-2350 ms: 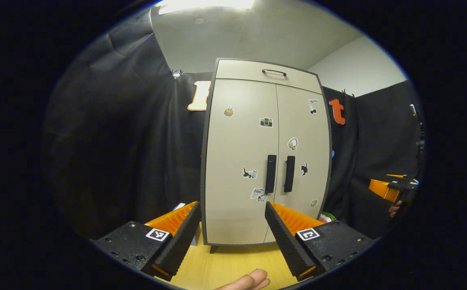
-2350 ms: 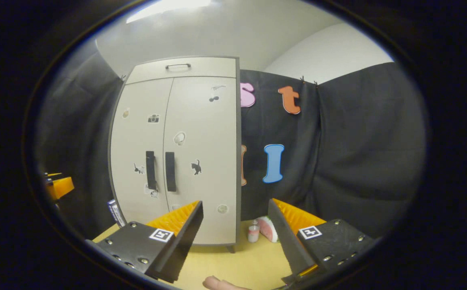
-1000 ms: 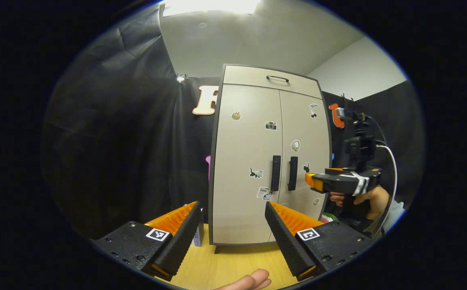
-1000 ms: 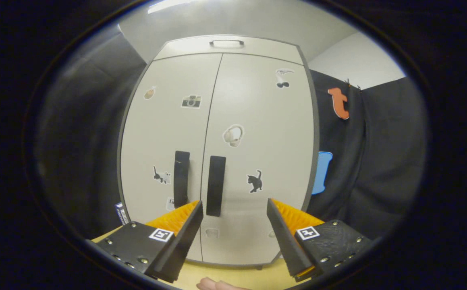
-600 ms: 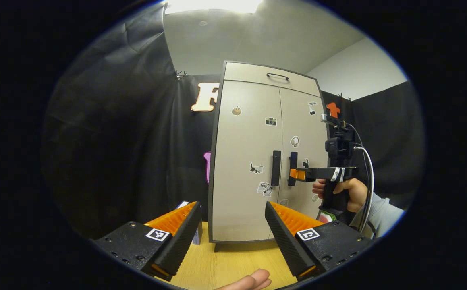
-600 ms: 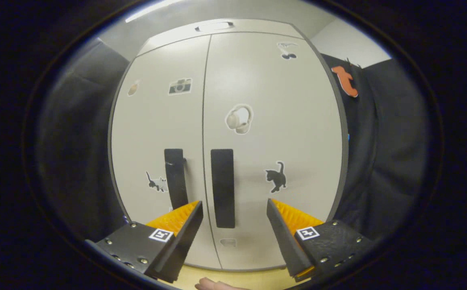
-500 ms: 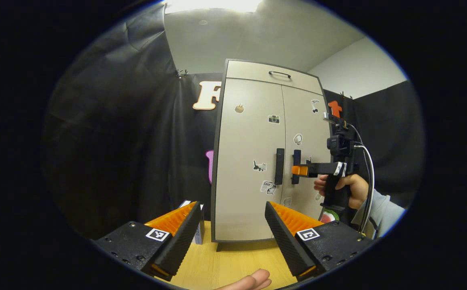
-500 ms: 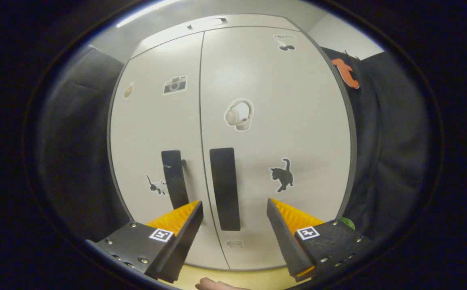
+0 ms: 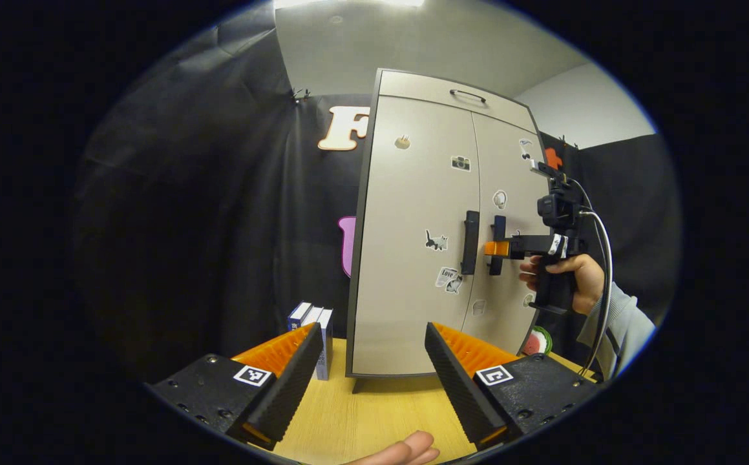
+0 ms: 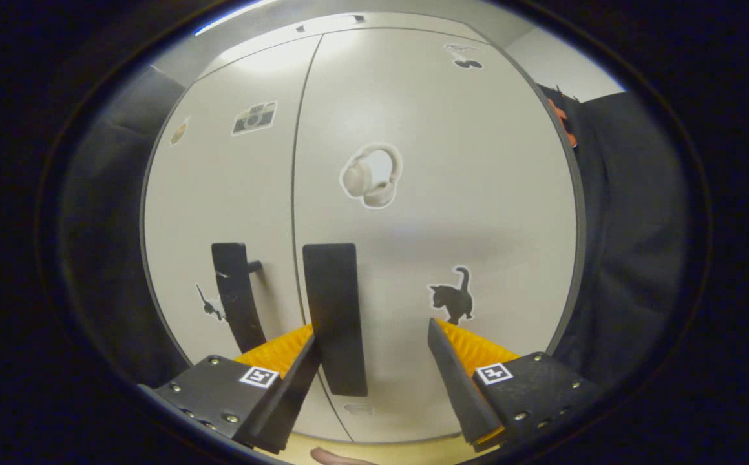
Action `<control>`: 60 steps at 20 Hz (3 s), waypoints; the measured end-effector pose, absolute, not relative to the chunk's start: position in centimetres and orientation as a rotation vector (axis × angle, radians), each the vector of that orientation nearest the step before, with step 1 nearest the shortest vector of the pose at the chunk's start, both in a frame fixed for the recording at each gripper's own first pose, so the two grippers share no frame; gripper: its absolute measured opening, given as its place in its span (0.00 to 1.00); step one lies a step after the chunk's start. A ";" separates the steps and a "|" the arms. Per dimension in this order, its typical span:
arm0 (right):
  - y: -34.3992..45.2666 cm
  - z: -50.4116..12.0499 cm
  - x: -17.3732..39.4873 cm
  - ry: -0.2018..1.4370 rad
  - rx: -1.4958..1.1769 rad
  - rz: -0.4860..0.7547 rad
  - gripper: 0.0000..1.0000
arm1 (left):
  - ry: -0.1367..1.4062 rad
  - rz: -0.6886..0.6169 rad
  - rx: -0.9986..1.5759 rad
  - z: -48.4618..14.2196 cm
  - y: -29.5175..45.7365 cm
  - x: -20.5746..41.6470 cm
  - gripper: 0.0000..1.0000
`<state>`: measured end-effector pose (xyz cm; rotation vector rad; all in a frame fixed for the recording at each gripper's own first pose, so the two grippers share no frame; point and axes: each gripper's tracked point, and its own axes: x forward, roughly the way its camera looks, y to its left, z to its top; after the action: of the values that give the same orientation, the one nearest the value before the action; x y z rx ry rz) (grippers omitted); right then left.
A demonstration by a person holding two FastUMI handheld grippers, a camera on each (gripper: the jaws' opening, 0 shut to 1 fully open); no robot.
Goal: Open the right door of the double-door shoe cabinet with the right hand, and open the left door with the left hand.
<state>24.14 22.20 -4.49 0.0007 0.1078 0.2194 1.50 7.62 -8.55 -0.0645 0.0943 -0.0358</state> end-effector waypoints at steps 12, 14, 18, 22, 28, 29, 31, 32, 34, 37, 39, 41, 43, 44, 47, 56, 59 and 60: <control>24.3 -4.7 23.5 0.087 -0.049 0.152 0.26 | 0.058 -0.059 -0.051 -7.8 7.0 0.2 0.99; 24.3 -4.7 23.4 0.108 -0.027 0.175 0.26 | 0.060 -0.053 -0.049 -7.7 7.2 0.1 0.99; 24.1 -4.5 22.7 0.098 -0.031 0.236 0.26 | 0.058 -0.029 -0.037 -7.4 7.6 0.0 0.99; 23.8 -4.3 21.8 0.097 -0.022 0.285 0.26 | 0.056 -0.028 -0.011 -7.2 6.9 -0.8 0.98; 23.0 -4.5 20.1 0.119 -0.004 0.343 0.26 | 0.030 -0.052 -0.018 -5.6 4.2 -2.1 0.99; 22.9 -4.6 19.9 0.129 0.007 0.352 0.26 | 0.025 -0.052 -0.014 -5.4 3.9 -2.2 0.99; 22.6 -4.5 19.5 0.142 0.026 0.372 0.26 | 0.016 -0.055 -0.006 -5.0 3.0 -2.4 0.99; 22.5 -4.5 19.2 0.149 0.034 0.381 0.26 | 0.015 -0.057 -0.008 -4.8 2.6 -2.4 0.99; 22.2 -4.4 18.7 0.157 0.033 0.400 0.26 | 0.017 -0.065 -0.010 -4.5 2.1 -2.6 0.99; 21.8 -4.5 18.1 0.163 0.024 0.424 0.26 | 0.013 -0.066 -0.009 -4.2 1.7 -2.8 0.99; 21.4 -4.6 17.6 0.178 0.038 0.446 0.26 | 0.011 -0.065 -0.010 -4.1 1.6 -2.8 0.99; 21.4 -4.4 17.7 0.180 0.052 0.465 0.19 | 0.014 -0.064 -0.012 -4.1 1.5 -2.8 0.99; 21.2 -4.4 17.6 0.183 0.053 0.468 0.19 | 0.024 -0.063 -0.010 -4.2 1.3 -2.8 0.99; 21.0 -4.3 17.5 0.181 0.041 0.465 0.19 | 0.023 -0.066 -0.009 -4.2 1.3 -2.9 0.99; 20.3 -4.3 17.0 0.192 0.044 0.467 0.16 | 0.014 -0.072 -0.007 -4.1 1.2 -3.2 0.99; 16.0 -3.7 15.0 0.185 0.036 0.439 0.16 | 0.041 -0.101 -0.019 -4.9 -0.5 -3.0 0.99; 14.5 -3.7 14.8 0.184 0.039 0.421 0.15 | 0.046 -0.135 -0.020 -5.0 -2.3 -3.3 0.99; 14.1 -3.5 14.6 0.182 0.036 0.418 0.08 | 0.043 -0.144 -0.016 -4.8 -2.9 -3.4 0.99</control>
<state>14.64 14.07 -3.52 0.0363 0.1818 0.4182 -3.38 -2.86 -4.81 -0.0164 0.0431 -0.1440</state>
